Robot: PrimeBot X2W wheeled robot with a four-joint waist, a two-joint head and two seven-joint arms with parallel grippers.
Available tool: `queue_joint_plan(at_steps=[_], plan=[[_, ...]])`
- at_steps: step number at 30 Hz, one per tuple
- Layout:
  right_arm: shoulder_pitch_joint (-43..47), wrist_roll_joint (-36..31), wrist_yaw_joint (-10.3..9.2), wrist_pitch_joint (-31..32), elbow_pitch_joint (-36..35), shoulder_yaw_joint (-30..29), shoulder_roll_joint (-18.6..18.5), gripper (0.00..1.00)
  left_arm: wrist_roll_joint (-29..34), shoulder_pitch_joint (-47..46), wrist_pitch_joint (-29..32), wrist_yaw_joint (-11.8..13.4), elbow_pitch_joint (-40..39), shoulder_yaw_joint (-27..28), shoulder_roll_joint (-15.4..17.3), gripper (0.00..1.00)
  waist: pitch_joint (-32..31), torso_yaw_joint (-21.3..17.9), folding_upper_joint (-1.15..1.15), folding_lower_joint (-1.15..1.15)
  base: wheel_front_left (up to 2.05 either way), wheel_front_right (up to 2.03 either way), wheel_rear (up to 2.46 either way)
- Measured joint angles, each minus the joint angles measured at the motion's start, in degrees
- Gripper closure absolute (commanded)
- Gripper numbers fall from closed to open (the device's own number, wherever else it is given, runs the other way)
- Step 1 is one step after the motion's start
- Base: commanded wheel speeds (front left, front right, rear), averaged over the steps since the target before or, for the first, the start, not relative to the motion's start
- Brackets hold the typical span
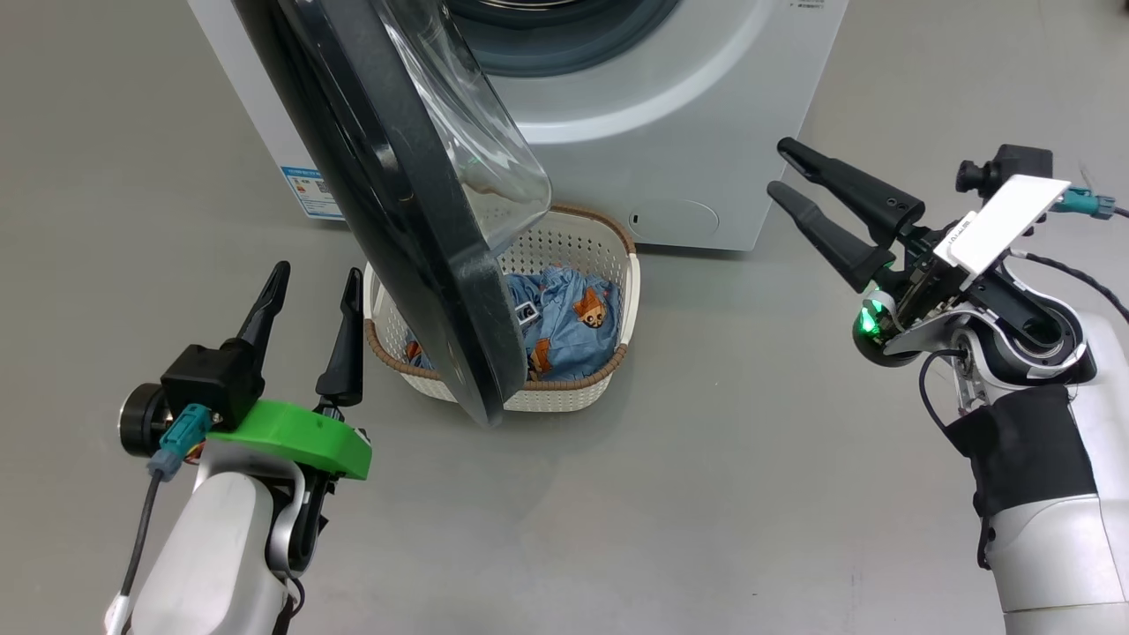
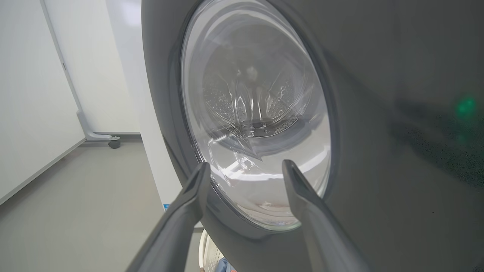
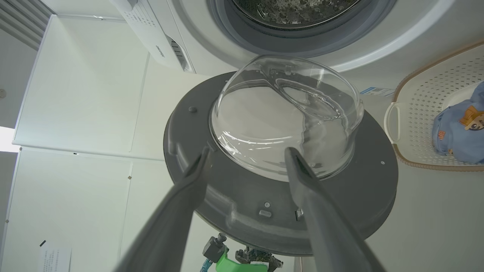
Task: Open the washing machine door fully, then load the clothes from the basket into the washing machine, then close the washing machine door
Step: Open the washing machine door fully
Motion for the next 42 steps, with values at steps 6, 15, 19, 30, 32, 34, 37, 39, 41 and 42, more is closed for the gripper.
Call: queue_joint_plan(at_steps=[6,15,19,30,32,34,37,39,41,42], plan=[[0.70,-6.46,1.25,-6.87,-1.89,-1.44,-1.41,0.00,0.00,0.01,0.00,0.00,-0.11,0.99,0.07,0.00,0.04,-0.41,0.00,0.00,0.00,0.00,0.00],[0.69,-24.75,1.74,-19.23,-6.12,0.48,-7.53,0.00,0.00,0.19,0.00,-0.01,-0.33,1.55,0.07,0.00,0.43,-0.81,0.00,0.00,0.00,0.00,0.00],[0.65,-32.22,1.74,-24.53,-9.48,3.57,-9.59,0.00,0.00,0.19,0.00,-0.01,-0.40,1.86,0.04,0.00,0.62,-1.05,0.00,0.00,0.00,0.00,0.00],[0.74,-51.01,1.75,-40.88,-10.74,8.02,-14.84,0.00,0.00,0.18,0.00,0.00,-0.56,2.24,-0.07,0.00,1.05,-1.90,0.00,0.00,0.00,0.00,0.00],[0.86,-54.25,1.75,-43.73,-9.89,7.93,-15.70,0.00,0.00,0.18,0.00,0.00,-0.56,2.31,-0.08,0.00,1.01,-2.02,0.00,0.00,0.00,0.00,0.00],[1.36,-56.37,1.75,-46.19,-9.18,7.87,-16.08,0.00,0.00,0.19,0.00,0.00,-0.55,2.52,-0.10,0.00,0.91,-2.13,0.00,0.00,0.00,0.00,0.00],[3.22,-58.55,1.67,-49.40,-8.50,7.90,-16.01,0.00,0.00,0.19,0.00,0.00,-0.54,2.88,-0.12,0.00,0.70,-2.30,0.00,0.00,0.00,0.00,0.00],[4.73,-59.33,1.08,-51.04,-7.73,7.97,-15.79,0.00,0.00,0.23,0.00,0.00,-0.53,2.97,-0.13,0.00,0.53,-2.44,0.00,0.00,0.00,0.00,0.00],[6.20,-59.91,0.70,-52.09,-6.79,8.60,-15.22,0.00,0.07,0.60,0.00,0.00,-0.56,3.66,-0.11,0.00,0.37,-2.72,0.00,0.00,0.00,0.00,0.00],[6.86,-60.58,0.53,-52.71,-6.45,9.21,-14.89,0.00,0.07,0.99,0.00,0.00,-0.58,4.26,-0.10,0.00,0.31,-2.95,0.00,0.00,0.00,0.00,0.00]])
